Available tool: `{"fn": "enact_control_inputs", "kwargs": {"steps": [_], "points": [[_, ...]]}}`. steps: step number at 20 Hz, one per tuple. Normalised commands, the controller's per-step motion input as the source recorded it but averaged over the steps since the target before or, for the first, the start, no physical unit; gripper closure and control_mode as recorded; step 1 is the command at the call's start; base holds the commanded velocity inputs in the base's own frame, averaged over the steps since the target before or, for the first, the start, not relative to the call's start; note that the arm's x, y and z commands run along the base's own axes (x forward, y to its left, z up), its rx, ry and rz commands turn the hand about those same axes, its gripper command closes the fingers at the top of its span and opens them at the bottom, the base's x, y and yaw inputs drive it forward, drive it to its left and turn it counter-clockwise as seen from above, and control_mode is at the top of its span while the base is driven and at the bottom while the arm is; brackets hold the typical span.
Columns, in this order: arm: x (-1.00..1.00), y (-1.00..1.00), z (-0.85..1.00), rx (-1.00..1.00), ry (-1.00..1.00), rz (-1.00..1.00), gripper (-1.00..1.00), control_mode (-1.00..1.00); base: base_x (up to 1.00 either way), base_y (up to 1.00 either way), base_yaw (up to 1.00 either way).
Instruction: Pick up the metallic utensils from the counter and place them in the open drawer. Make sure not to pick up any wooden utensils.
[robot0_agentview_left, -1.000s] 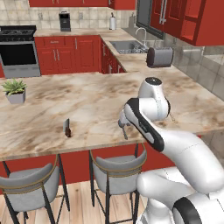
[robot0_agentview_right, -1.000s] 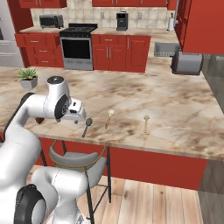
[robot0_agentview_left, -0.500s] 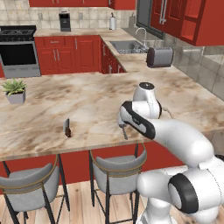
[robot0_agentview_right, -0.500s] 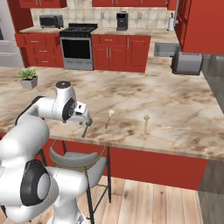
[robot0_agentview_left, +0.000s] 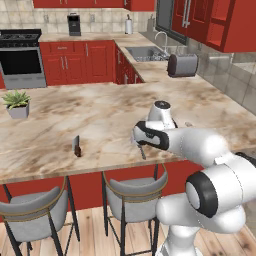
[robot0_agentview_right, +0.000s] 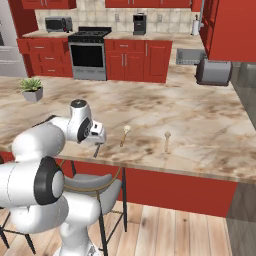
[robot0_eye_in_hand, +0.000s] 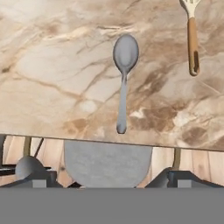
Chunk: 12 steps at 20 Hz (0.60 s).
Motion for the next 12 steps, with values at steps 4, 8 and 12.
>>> {"fn": "enact_control_inputs", "kwargs": {"steps": [4, 8, 12], "points": [[0.38, 0.00, -0.19, 0.00, 0.00, 0.00, -1.00, -1.00, 0.00, 0.00, 0.00], [0.41, 0.00, -0.29, 0.00, 0.00, 0.00, -1.00, -1.00, 0.00, 0.00, 0.00], [0.39, -0.03, -0.31, 0.00, 0.00, 0.00, -1.00, -1.00, 0.00, 0.00, 0.00]]}}
